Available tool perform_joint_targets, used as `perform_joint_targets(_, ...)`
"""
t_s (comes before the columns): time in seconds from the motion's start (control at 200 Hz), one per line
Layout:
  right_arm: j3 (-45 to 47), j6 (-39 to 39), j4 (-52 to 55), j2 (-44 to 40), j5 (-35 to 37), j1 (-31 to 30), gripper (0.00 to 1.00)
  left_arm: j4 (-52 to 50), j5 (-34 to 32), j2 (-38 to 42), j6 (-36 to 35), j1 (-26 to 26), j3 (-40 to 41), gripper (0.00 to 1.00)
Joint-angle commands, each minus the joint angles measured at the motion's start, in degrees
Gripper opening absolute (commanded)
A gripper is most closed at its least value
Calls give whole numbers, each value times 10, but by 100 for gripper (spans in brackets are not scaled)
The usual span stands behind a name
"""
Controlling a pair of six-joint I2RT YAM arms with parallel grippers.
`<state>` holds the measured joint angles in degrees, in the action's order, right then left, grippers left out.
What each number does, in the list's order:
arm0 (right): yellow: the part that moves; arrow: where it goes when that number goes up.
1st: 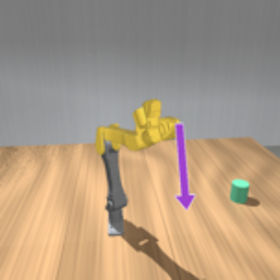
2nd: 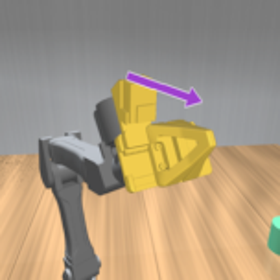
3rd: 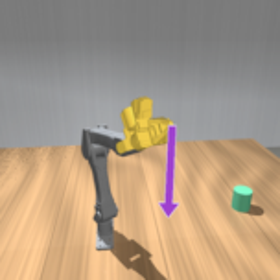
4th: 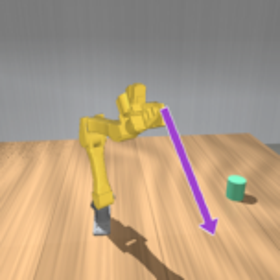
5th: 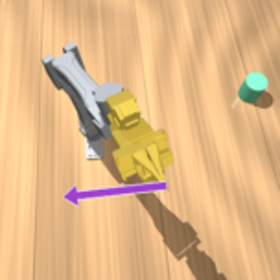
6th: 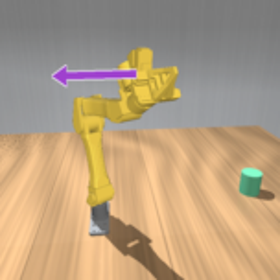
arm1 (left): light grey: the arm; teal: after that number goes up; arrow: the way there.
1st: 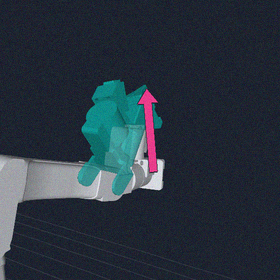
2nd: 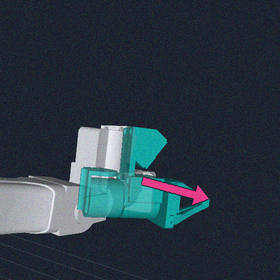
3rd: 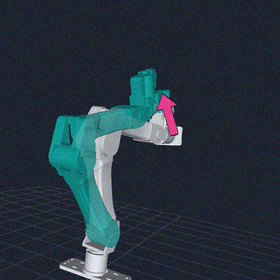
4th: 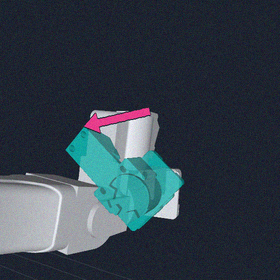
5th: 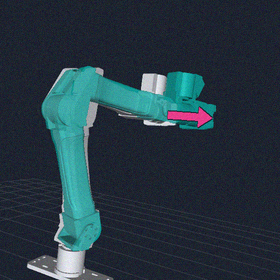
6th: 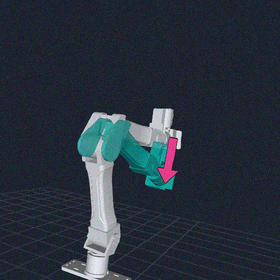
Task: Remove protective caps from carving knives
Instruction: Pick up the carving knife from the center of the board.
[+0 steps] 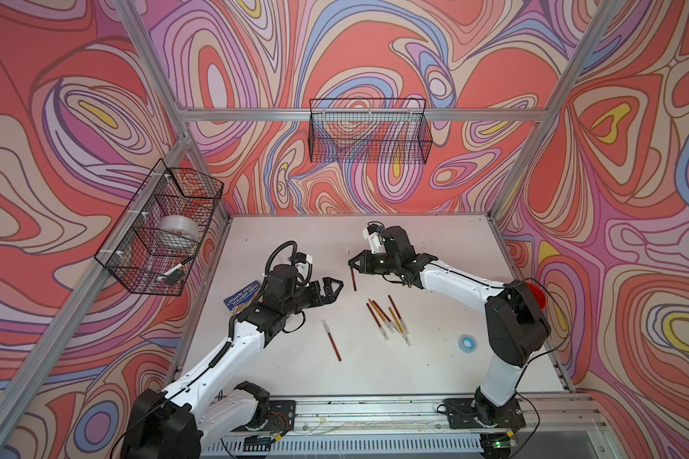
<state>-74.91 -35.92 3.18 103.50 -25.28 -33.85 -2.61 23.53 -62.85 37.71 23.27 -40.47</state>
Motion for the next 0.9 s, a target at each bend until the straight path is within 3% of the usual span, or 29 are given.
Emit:
perform_joint_targets(0.0, 13, -28, -58, -16, -34, -4, 0, 41, 55, -30, -9, 2, -33, 94)
perform_joint_targets(0.421, 9, -33, -71, -35, -64, -2, 0, 73, 51, -138, -4, 10, -94, 72)
perform_joint_targets(0.896, 6, -38, -86, -29, -77, 5, 0, 72, 29, -172, -4, 19, -134, 7)
